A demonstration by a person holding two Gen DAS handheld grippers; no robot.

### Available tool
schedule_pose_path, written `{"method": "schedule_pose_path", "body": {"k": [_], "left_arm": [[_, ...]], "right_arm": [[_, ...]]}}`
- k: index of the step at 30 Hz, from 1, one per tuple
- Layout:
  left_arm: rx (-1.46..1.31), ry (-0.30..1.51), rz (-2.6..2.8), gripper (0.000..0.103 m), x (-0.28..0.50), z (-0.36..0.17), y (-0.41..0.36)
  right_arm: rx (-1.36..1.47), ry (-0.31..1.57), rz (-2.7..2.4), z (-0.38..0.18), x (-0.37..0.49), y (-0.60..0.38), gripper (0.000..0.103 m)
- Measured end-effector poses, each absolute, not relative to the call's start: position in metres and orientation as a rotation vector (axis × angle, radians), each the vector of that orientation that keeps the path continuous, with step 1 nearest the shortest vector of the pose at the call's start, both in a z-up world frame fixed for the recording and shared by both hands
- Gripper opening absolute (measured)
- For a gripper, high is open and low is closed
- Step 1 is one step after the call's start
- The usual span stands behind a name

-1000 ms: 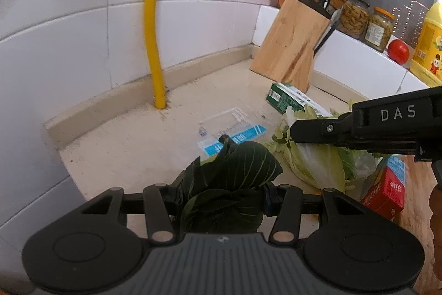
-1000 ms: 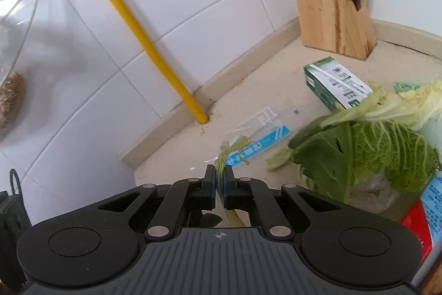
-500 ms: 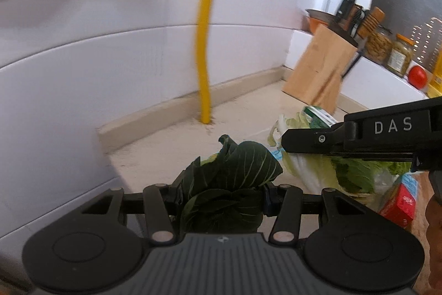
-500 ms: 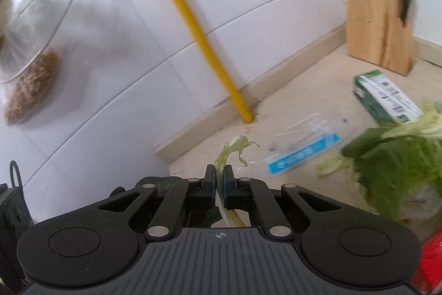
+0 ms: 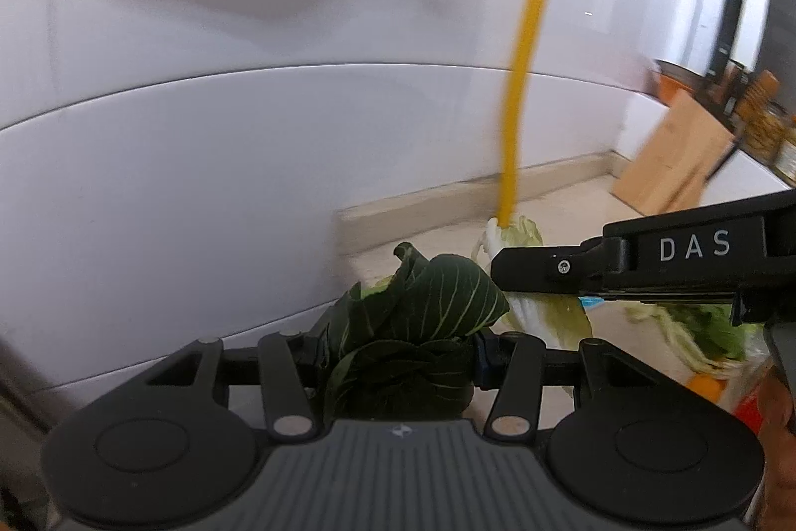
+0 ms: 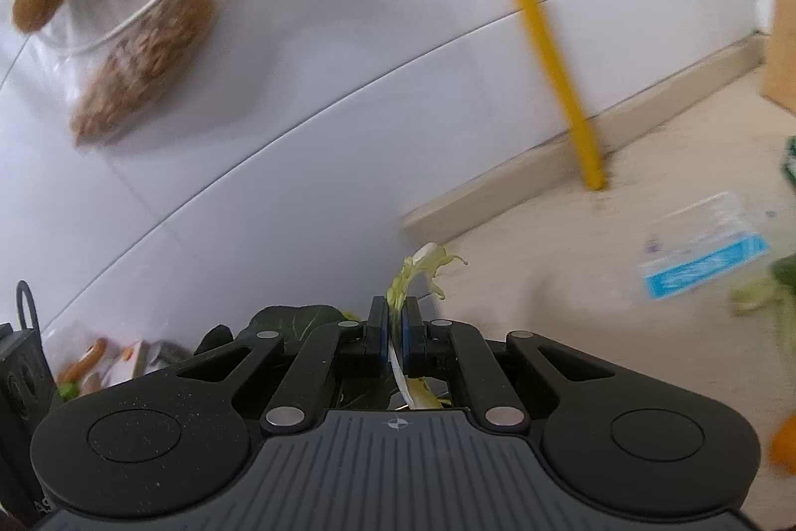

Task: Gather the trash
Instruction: 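Carry the bok choy and cabbage scrap with both tools down over the black bin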

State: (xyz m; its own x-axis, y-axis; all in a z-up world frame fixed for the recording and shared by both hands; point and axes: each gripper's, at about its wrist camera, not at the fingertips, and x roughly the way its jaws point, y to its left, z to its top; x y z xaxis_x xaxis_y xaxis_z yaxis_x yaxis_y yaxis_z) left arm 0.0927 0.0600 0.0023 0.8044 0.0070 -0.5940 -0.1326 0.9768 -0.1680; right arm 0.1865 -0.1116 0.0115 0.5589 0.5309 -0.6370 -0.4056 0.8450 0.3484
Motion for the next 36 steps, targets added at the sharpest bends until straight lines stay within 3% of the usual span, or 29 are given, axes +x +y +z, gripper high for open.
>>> {"method": "schedule_pose_path", "body": {"k": [16, 36], "left_arm": [[-0.276, 0.695, 0.252, 0.043, 0.066, -0.028, 0.112], [-0.335, 0.838, 0.319, 0.043, 0.076, -0.086, 0.129]], "right_arm": [[0.092, 0.946, 0.72, -0.028, 0.188, -0.028, 0.007], [0.037, 1.111, 0.697, -0.093, 0.201, -0.002, 0.007]]}}
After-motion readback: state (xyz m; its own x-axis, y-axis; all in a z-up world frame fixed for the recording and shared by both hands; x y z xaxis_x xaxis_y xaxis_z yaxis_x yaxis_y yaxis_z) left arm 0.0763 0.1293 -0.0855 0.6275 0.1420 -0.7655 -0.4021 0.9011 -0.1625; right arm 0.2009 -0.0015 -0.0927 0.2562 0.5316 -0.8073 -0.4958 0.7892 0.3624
